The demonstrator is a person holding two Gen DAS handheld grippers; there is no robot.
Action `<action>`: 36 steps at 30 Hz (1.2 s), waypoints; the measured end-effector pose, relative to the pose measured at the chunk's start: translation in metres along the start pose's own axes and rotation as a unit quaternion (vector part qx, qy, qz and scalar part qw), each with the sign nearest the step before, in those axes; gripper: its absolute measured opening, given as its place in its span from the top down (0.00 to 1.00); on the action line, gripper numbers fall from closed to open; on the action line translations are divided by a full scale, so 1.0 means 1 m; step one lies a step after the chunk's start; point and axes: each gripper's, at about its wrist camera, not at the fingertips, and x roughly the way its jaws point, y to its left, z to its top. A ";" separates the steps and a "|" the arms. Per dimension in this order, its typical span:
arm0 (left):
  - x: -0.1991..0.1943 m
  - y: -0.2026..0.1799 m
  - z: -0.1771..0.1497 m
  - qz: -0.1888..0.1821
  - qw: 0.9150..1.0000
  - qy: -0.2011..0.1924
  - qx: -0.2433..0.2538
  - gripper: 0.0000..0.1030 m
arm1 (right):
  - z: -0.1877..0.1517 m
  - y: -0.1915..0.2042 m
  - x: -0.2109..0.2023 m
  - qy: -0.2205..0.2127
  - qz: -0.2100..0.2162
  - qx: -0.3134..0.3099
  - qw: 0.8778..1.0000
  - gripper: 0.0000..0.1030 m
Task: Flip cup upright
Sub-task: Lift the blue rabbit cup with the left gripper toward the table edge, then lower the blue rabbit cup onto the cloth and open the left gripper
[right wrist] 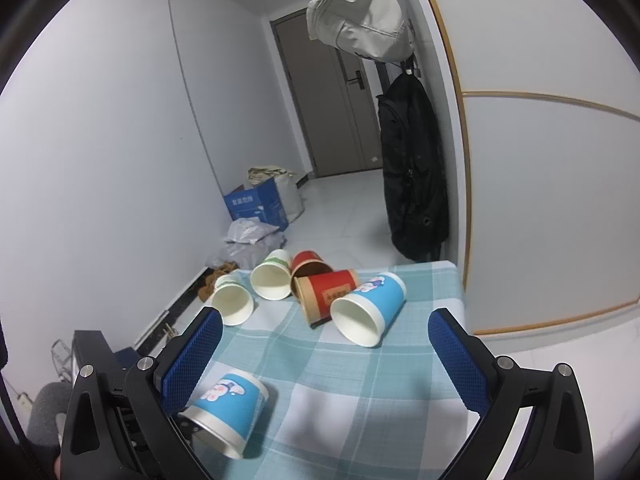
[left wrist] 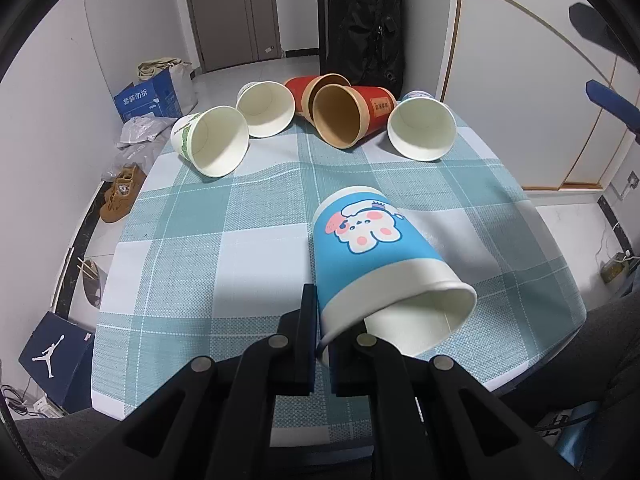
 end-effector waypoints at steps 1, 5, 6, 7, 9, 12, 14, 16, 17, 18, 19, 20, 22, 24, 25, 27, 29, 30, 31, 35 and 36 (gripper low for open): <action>0.000 -0.001 0.000 -0.008 1.000 0.005 0.003 0.99 | 0.000 -0.001 0.000 0.002 0.001 0.003 1.000 0.00; 0.004 -0.004 -0.002 -0.022 0.999 0.025 0.005 0.97 | 0.000 -0.004 0.001 0.006 0.003 0.013 1.000 0.00; 0.005 -0.004 -0.002 -0.023 0.999 0.033 0.002 0.94 | 0.000 -0.004 0.002 0.006 0.004 0.012 1.000 0.00; 0.007 -0.003 -0.002 -0.023 0.999 0.042 -0.003 0.85 | 0.000 -0.004 0.002 0.006 0.005 0.012 1.000 0.00; 0.010 0.000 -0.002 -0.024 0.998 0.050 -0.017 0.69 | -0.001 -0.003 0.003 0.008 0.006 0.008 1.000 0.00; 0.007 0.001 -0.001 -0.029 0.998 0.044 -0.023 0.62 | -0.002 0.001 0.005 0.011 0.006 0.000 1.000 0.00; 0.005 -0.001 -0.001 -0.042 0.998 0.044 -0.020 0.58 | -0.002 0.002 0.004 0.011 0.007 -0.001 1.000 0.00; 0.003 -0.001 -0.002 -0.060 0.997 0.043 -0.020 0.45 | -0.002 0.001 0.004 0.009 0.007 0.001 1.000 0.00; 0.002 -0.002 -0.002 -0.060 0.997 0.041 -0.020 0.42 | -0.002 0.000 0.004 0.010 0.007 0.003 1.000 0.00; 0.001 -0.002 -0.002 -0.060 0.997 0.040 -0.021 0.42 | -0.002 0.000 0.004 0.011 0.006 0.004 1.000 0.00; 0.000 -0.002 -0.003 -0.059 0.997 0.041 -0.021 0.41 | -0.002 0.000 0.005 0.012 0.006 0.005 1.000 0.00; -0.001 -0.001 -0.003 -0.060 0.997 0.043 -0.023 0.41 | -0.003 0.000 0.005 0.014 0.006 0.005 1.000 0.00; -0.001 0.001 -0.002 -0.063 0.996 0.047 -0.028 0.41 | -0.003 0.000 0.004 0.013 0.006 0.003 1.000 0.00; -0.001 0.002 -0.001 -0.064 0.996 0.050 -0.030 0.41 | -0.003 0.001 0.004 0.013 0.006 0.002 1.000 0.00; -0.002 0.002 -0.001 -0.064 0.996 0.050 -0.029 0.41 | -0.003 0.001 0.003 0.013 0.007 0.002 1.000 0.00; -0.004 0.002 -0.001 -0.065 0.996 0.047 -0.025 0.41 | -0.003 0.002 0.004 0.015 0.007 0.003 1.000 0.00; -0.009 0.002 0.000 -0.076 0.996 0.038 -0.020 0.41 | -0.005 0.003 0.004 0.018 0.007 0.003 1.000 0.00; -0.012 0.003 0.002 -0.080 0.996 0.033 -0.019 0.41 | -0.005 0.004 0.003 0.020 0.008 0.003 1.000 0.00; -0.015 0.004 0.003 -0.084 0.996 0.028 -0.020 0.41 | -0.006 0.003 0.003 0.022 0.008 0.004 1.000 0.00; -0.022 0.008 0.006 -0.115 0.993 0.027 -0.027 0.41 | -0.007 -0.001 -0.005 0.020 0.011 0.021 1.000 0.00; -0.023 0.009 0.007 -0.129 0.991 0.031 -0.029 0.41 | -0.008 -0.003 -0.007 0.021 0.012 0.028 0.999 0.00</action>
